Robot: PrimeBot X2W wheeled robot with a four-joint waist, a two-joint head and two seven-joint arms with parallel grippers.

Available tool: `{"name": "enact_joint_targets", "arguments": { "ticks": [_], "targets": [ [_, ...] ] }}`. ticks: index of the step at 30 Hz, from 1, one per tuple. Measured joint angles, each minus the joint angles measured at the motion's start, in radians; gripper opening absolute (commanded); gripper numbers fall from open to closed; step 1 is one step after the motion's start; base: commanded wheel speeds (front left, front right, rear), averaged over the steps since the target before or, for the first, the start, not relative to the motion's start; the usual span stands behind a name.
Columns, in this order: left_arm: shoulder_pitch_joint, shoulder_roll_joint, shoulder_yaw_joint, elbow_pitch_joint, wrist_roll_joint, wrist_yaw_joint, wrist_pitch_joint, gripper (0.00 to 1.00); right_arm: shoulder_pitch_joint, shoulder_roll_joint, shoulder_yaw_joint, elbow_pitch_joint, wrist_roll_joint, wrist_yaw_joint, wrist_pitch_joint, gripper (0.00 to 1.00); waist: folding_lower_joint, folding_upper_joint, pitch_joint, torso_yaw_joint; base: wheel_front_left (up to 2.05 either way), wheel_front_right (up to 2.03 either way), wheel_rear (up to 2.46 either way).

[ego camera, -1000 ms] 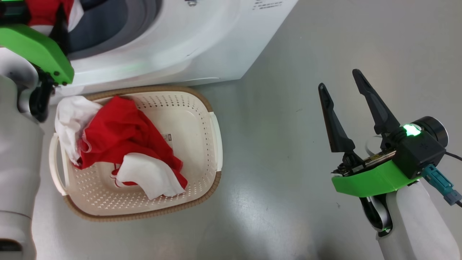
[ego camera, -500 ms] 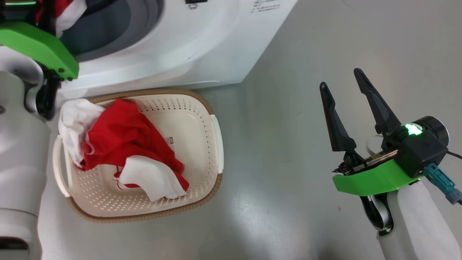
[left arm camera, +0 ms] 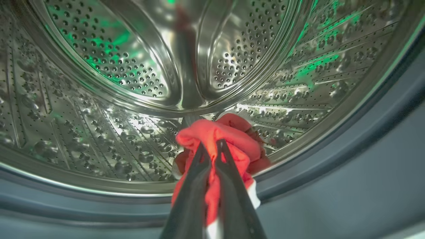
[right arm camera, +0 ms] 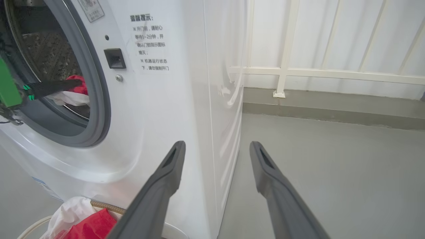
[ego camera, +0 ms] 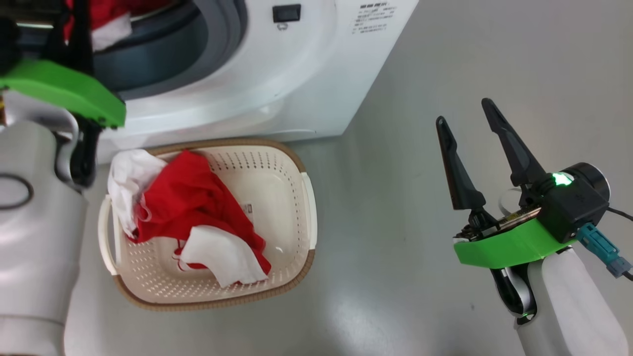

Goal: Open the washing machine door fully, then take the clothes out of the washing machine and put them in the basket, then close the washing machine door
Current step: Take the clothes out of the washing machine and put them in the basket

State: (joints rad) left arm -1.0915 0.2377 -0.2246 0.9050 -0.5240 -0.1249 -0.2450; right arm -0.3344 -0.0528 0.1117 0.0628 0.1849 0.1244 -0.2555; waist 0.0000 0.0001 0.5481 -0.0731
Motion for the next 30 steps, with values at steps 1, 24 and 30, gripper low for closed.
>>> {"name": "enact_joint_targets", "arguments": {
  "ticks": [1, 24, 30],
  "targets": [
    [0.017, 0.001, 0.002, -0.020, 0.000, 0.000, -0.004, 0.00, 0.000, 0.000, 0.001, 0.002, 0.000, 0.000, 0.000, 1.00, 0.0000, 0.0000, -0.009, 0.002, 0.00, 0.00, 0.00],
    [0.598, -0.007, 0.100, -0.646, 0.092, 0.108, -0.008, 0.00, 0.068, 0.000, 0.027, 0.058, 0.013, 0.000, 0.000, 1.00, 0.0000, 0.0000, -0.249, 0.034, 0.00, 0.00, 0.00],
    [0.685, -0.005, 0.097, -0.741, 0.094, 0.124, -0.002, 0.00, 0.089, 0.000, 0.025, 0.067, 0.016, 0.000, 0.000, 1.00, 0.0000, 0.0000, -0.298, 0.044, 0.00, 0.00, 0.00]
  ]
}}
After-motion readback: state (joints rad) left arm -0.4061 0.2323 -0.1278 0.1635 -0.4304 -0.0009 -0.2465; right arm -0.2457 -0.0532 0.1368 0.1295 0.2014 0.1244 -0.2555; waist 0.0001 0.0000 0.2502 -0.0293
